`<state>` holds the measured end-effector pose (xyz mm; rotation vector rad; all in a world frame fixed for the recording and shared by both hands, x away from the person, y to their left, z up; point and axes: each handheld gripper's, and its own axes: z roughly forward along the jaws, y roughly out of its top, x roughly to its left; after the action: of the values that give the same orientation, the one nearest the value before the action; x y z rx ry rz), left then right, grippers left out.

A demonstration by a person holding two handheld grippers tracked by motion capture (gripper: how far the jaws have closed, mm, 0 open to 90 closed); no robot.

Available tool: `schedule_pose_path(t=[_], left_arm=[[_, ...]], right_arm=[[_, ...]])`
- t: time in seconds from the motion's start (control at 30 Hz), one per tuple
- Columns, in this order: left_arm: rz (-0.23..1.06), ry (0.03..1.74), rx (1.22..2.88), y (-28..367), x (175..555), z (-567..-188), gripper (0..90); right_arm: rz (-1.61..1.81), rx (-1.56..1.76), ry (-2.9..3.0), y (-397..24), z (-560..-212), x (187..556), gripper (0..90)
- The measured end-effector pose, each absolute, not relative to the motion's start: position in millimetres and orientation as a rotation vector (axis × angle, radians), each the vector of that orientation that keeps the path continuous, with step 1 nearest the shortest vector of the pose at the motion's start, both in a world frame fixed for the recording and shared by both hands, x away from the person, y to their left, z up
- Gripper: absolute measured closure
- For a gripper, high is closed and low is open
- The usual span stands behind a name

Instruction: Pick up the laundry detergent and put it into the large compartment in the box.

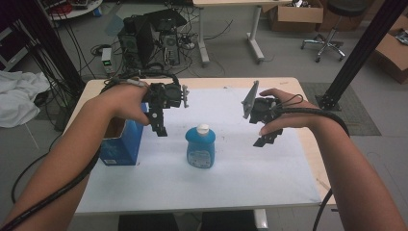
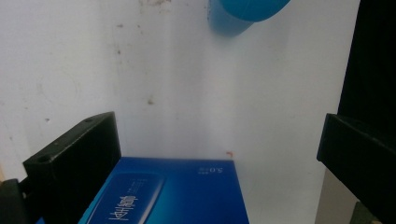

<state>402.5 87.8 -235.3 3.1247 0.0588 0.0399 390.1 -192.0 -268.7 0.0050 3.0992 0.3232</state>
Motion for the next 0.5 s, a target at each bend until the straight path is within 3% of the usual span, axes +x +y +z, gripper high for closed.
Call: schedule_pose_path(t=[0.5], left_arm=[[0.037,0.059,3.116,85.0,402.0,-234.2,0.1]], right_arm=[[0.324,0.015,3.103,-202.1,-268.5,390.8,15.8]])
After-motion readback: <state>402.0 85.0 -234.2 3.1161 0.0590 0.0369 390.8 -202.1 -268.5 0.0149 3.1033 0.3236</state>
